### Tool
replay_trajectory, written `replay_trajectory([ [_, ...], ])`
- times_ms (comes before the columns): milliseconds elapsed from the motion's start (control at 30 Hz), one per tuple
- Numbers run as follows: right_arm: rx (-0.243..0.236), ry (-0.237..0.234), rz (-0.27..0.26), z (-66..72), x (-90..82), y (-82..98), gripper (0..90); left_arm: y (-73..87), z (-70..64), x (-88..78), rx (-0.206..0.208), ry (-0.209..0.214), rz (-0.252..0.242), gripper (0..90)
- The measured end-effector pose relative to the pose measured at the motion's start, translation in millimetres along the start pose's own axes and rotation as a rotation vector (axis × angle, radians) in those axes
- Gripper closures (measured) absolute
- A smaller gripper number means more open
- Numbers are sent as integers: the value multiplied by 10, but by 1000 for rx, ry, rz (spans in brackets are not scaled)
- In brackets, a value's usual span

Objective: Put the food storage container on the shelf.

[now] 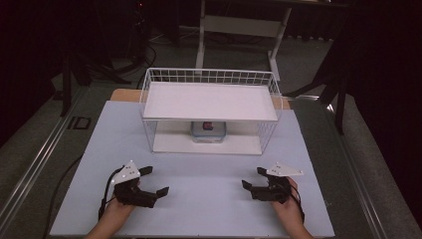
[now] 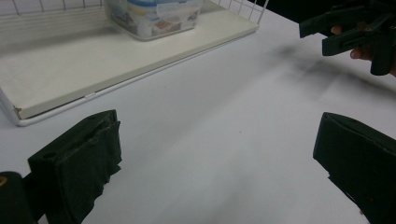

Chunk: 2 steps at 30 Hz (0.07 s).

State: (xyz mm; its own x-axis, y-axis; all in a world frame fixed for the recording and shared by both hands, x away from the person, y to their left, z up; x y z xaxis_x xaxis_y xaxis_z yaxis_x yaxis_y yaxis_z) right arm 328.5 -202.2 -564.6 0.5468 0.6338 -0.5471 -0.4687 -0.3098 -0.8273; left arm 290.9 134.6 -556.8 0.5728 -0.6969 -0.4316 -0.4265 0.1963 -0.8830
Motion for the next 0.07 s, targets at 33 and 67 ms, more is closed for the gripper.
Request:
replay_trajectory([
  [33, -4, -2, -1, 2, 2, -2, 185, 4, -3, 3, 0, 2, 3, 19],
  [67, -5, -2, 1, 3, 4, -2, 185, 6, -5, 7, 2, 3, 3, 19],
])
Point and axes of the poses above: each handheld gripper's, and its own axes: x roughly forward along the jaws, y roughly out of its underside, z roughly to its left, the point moved 8 cm from there along x, roughly forward along the jaws, and after that the axes turned 2 degrees about -y, right-handed, at the moved point
